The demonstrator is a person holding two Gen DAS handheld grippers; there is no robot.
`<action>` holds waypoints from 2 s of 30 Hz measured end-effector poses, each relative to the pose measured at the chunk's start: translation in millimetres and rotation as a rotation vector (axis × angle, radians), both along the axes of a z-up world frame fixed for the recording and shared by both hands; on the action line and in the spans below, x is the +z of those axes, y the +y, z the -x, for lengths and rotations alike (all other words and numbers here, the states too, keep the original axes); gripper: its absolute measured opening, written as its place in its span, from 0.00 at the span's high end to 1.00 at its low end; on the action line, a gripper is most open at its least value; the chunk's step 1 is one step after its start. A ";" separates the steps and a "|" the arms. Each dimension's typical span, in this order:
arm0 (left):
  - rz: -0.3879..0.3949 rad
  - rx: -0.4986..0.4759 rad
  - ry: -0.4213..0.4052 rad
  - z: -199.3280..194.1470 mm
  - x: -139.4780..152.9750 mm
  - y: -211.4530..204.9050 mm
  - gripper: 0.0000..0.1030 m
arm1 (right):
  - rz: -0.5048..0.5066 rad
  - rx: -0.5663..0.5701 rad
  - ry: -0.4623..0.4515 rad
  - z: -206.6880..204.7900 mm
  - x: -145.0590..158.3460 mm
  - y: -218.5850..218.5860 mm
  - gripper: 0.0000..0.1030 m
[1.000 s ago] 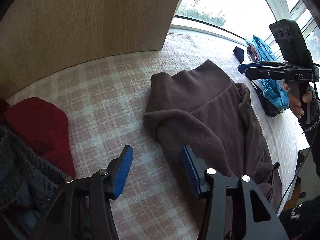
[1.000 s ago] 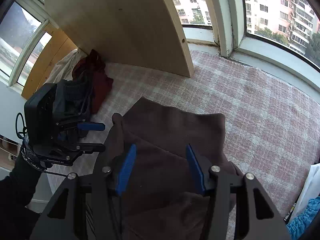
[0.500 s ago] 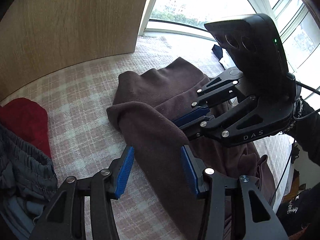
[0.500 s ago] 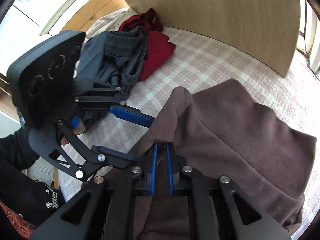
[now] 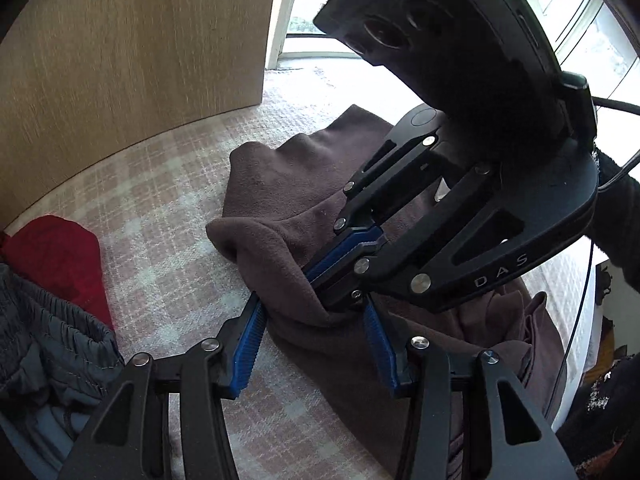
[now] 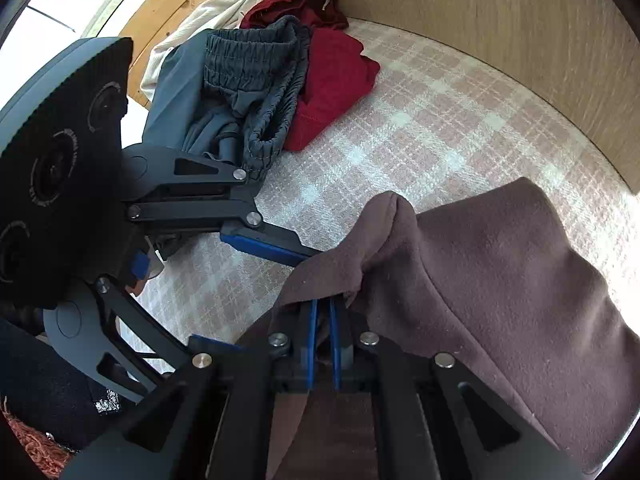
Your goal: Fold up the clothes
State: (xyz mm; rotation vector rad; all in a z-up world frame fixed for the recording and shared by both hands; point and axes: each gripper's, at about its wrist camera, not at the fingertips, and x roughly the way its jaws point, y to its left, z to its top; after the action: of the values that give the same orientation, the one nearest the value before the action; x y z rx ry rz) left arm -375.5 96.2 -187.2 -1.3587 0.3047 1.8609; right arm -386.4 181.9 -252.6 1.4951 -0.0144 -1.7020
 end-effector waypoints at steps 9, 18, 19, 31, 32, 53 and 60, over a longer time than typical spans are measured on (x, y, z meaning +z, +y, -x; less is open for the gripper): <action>0.009 -0.011 0.041 2.3 -13.0 -1.6 0.69 | -0.015 -0.096 0.061 10.2 25.0 27.7 0.92; 0.103 -0.103 0.143 -17.7 5.6 13.3 0.75 | -0.121 -0.136 0.117 33.7 2.1 21.0 1.00; 0.116 -0.111 0.144 -18.2 1.8 15.5 0.75 | -0.093 -0.150 0.090 38.2 -0.1 26.2 1.00; 0.028 -0.093 0.143 -17.2 22.9 -3.3 0.74 | 0.049 -0.234 0.076 29.1 36.9 62.6 0.93; 0.021 -0.090 0.134 -14.9 20.1 0.1 0.74 | 0.061 -0.220 0.056 28.4 33.1 57.1 0.93; 0.102 -0.039 0.089 67.1 -22.0 36.5 0.51 | -0.395 -0.314 0.182 -12.4 12.5 176.6 0.41; 0.120 -0.146 0.129 63.6 -24.7 62.0 0.61 | -0.355 -0.317 0.157 -14.2 51.4 185.6 0.89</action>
State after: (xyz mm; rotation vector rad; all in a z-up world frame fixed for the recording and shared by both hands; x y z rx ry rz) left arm -439.1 158.2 -211.9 -1.2608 0.5752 1.8351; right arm -372.2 367.5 -201.2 1.6766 0.1476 -2.1615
